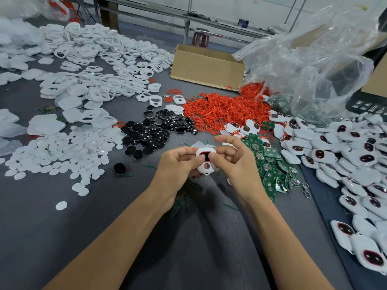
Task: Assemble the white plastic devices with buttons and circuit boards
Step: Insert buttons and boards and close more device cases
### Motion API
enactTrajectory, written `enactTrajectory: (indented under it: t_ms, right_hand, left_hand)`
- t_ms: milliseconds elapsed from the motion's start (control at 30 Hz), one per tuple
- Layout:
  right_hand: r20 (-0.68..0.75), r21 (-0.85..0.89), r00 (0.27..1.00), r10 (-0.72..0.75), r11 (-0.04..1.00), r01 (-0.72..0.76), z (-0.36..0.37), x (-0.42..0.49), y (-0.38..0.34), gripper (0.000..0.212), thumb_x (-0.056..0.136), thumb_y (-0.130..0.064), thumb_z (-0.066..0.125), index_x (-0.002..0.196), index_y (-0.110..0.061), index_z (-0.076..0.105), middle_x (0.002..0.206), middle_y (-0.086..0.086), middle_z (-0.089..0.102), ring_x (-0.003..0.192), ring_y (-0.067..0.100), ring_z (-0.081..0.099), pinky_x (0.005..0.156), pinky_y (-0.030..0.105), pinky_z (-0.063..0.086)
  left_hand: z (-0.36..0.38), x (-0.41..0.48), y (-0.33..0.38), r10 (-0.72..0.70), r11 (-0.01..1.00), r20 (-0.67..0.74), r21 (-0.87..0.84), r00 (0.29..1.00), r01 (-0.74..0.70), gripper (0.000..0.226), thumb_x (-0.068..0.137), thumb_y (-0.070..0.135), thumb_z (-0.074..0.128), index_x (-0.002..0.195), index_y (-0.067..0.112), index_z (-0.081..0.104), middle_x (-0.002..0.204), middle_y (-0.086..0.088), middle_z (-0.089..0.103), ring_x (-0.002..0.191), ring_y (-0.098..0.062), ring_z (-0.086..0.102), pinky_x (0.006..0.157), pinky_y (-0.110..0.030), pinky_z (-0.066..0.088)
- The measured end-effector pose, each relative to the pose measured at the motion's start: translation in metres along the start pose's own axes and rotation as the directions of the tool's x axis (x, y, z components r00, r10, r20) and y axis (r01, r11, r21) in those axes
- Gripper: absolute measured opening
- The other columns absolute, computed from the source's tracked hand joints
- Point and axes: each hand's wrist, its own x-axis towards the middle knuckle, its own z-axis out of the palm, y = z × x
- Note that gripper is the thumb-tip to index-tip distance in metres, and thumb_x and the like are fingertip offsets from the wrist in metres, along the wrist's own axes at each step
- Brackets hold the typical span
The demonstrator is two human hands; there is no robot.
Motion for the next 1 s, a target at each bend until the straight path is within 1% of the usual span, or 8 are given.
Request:
enactTrajectory:
  t_ms: [267, 333, 433, 500, 567, 700, 867, 1000]
  right_hand:
    - [0.138, 0.397, 0.981, 0.139, 0.899, -0.183, -0.01, 0.001, -0.006, 0.048, 0.067, 0.0, 0.063, 0.114, -0.006, 0.053, 0.069, 0.004, 0.07, 0.062, 0.013, 0.066, 0.061, 0.021, 0.053]
    - [0.156, 0.428, 0.979, 0.13, 0.884, -0.186, -0.01, 0.0, -0.008, 0.048, 0.067, 0.001, 0.062, 0.114, -0.005, 0.053, 0.064, 0.001, 0.069, 0.059, 0.011, 0.065, 0.06, 0.019, 0.051]
    - [0.05, 0.202, 0.998, 0.023, 0.979, -0.033, -0.007, -0.002, -0.011, 0.043, 0.07, 0.004, 0.067, 0.109, -0.011, 0.055, 0.059, -0.005, 0.065, 0.054, 0.007, 0.057, 0.057, 0.016, 0.044]
    - [-0.018, -0.009, 0.995, -0.093, 0.996, 0.093, -0.003, -0.003, -0.011, 0.044, 0.074, 0.007, 0.071, 0.106, -0.018, 0.055, 0.062, -0.004, 0.067, 0.058, 0.018, 0.056, 0.06, 0.026, 0.043]
    - [-0.049, -0.196, 0.98, -0.195, 0.963, 0.182, 0.002, -0.007, -0.011, 0.047, 0.071, -0.001, 0.077, 0.103, -0.027, 0.055, 0.067, -0.004, 0.07, 0.064, 0.024, 0.061, 0.069, 0.032, 0.046]
    - [0.061, -0.497, 0.951, -0.303, 0.817, 0.292, 0.007, -0.01, -0.008, 0.048, 0.071, -0.006, 0.076, 0.107, -0.027, 0.054, 0.071, -0.018, 0.07, 0.063, 0.002, 0.06, 0.065, 0.003, 0.038]
    - [0.14, -0.565, 0.969, -0.203, 0.787, 0.246, 0.005, -0.009, -0.005, 0.052, 0.08, 0.0, 0.067, 0.125, -0.017, 0.05, 0.086, -0.014, 0.073, 0.07, 0.011, 0.06, 0.071, 0.013, 0.044]
    - [0.058, -0.346, 0.981, -0.184, 0.918, 0.192, 0.001, -0.009, -0.009, 0.049, 0.081, 0.016, 0.05, 0.115, -0.02, 0.055, 0.092, -0.004, 0.073, 0.08, 0.015, 0.065, 0.079, 0.027, 0.052]
  left_hand:
    - [-0.007, 0.002, 0.003, -0.051, 0.976, 0.26, -0.19, 0.964, 0.103, 0.026, 0.074, 0.02, 0.066, 0.092, 0.003, 0.074, 0.091, -0.01, 0.073, 0.08, -0.016, 0.068, 0.075, -0.027, 0.058]
    - [-0.005, 0.001, 0.003, -0.031, 0.984, 0.216, -0.164, 0.976, 0.068, 0.025, 0.072, 0.026, 0.067, 0.086, 0.008, 0.076, 0.086, -0.008, 0.072, 0.075, -0.016, 0.065, 0.071, -0.027, 0.055]
    - [-0.001, -0.001, -0.003, 0.097, 0.995, -0.013, 0.031, 0.995, -0.097, 0.015, 0.077, 0.027, 0.072, 0.084, 0.015, 0.077, 0.074, -0.008, 0.07, 0.057, -0.013, 0.053, 0.051, -0.022, 0.046]
    - [0.001, -0.002, -0.005, 0.107, 0.994, -0.073, 0.006, 0.991, -0.107, 0.009, 0.083, 0.022, 0.07, 0.083, 0.015, 0.076, 0.077, -0.01, 0.073, 0.059, -0.018, 0.061, 0.055, -0.026, 0.054]
    - [0.002, -0.004, -0.004, 0.076, 0.995, 0.002, -0.059, 0.997, -0.076, 0.02, 0.087, 0.028, 0.064, 0.082, 0.014, 0.078, 0.086, -0.013, 0.075, 0.07, -0.02, 0.07, 0.065, -0.028, 0.059]
    - [0.005, -0.006, 0.0, 0.056, 0.997, 0.15, -0.059, 0.987, -0.047, 0.027, 0.094, 0.024, 0.054, 0.087, 0.011, 0.076, 0.088, -0.009, 0.075, 0.079, -0.015, 0.072, 0.068, -0.023, 0.056]
    - [0.003, -0.003, 0.002, -0.054, 0.995, 0.08, -0.084, 0.995, 0.06, 0.029, 0.099, 0.004, 0.044, 0.086, 0.005, 0.07, 0.077, -0.006, 0.075, 0.069, -0.014, 0.071, 0.064, -0.024, 0.058]
    - [0.008, -0.001, -0.001, -0.043, 0.997, -0.052, -0.073, 0.998, 0.04, 0.027, 0.099, 0.002, 0.043, 0.085, 0.002, 0.066, 0.074, -0.008, 0.074, 0.068, -0.02, 0.072, 0.067, -0.028, 0.06]
